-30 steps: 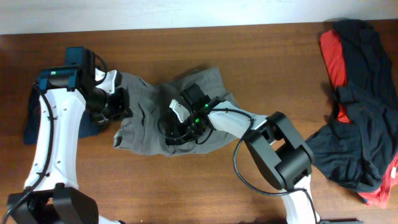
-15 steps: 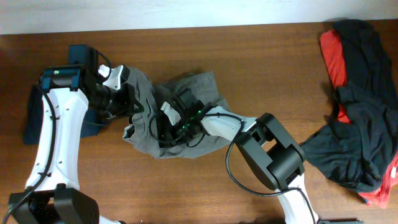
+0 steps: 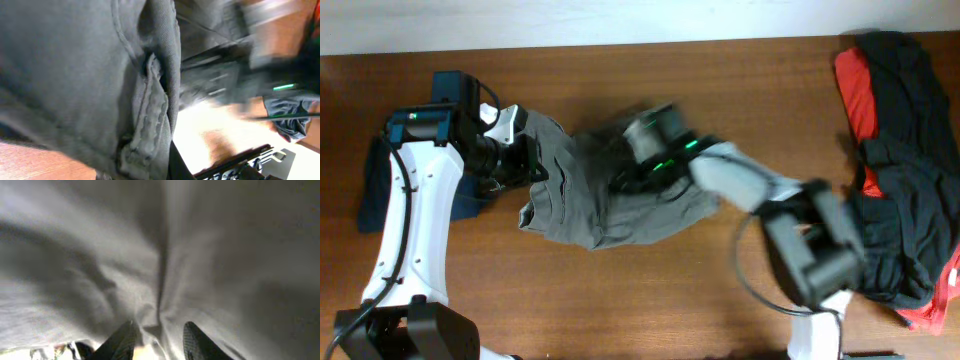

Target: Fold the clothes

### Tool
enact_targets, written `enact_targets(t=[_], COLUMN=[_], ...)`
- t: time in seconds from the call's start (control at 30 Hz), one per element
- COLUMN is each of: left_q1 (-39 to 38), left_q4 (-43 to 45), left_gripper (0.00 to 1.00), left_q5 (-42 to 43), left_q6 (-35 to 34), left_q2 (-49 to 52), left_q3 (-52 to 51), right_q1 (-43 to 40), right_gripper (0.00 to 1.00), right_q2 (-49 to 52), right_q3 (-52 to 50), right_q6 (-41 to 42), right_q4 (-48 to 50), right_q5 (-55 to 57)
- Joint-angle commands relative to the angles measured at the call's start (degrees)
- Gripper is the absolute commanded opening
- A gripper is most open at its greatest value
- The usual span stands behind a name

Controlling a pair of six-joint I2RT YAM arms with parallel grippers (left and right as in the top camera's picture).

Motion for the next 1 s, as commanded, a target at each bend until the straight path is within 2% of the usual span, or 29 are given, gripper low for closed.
enact_targets(t=[0.0, 0.17, 0.33, 0.5, 0.6, 0.97], left_q1=[-0.24, -0.35, -3.45, -7.93, -9.94, -18.25], left_q4=[0.48, 1.46, 4.94, 9.77, 11.87, 19.76], left_gripper=[0.00, 0.00, 0.00, 0.00, 0.00, 0.00], left_q5=[0.00, 0.07, 0.04, -0.46, -3.54, -5.31], left_q6=[-0.11, -0.13, -0.15, -1.77, -3.45, -6.60], left_q2=[-1.40, -1.40, -1.33, -0.96, -0.55, 3.67], left_q3=[1.53, 1.53, 1.53, 1.53, 1.53, 1.53], right_q1=[-5.27, -11.21, -12.76, -12.76, -12.70, -10.38], right_gripper=[0.36, 0.36, 0.36, 0.36, 0.36, 0.35], right_q2=[-6.12, -6.01, -3.87, -1.90, -0.72, 7.28], right_q3=[-0.13, -0.17, -0.20, -0.26, -0.37, -0.37], right_q6=[-2.64, -6.54, -11.34, -11.41, -11.43, -11.41], right_q4=[-3.30, -13.44, -18.88, -20.46, -20.46, -20.20], right_q5=[1.42, 9.94, 17.03, 22.03, 24.28, 24.39])
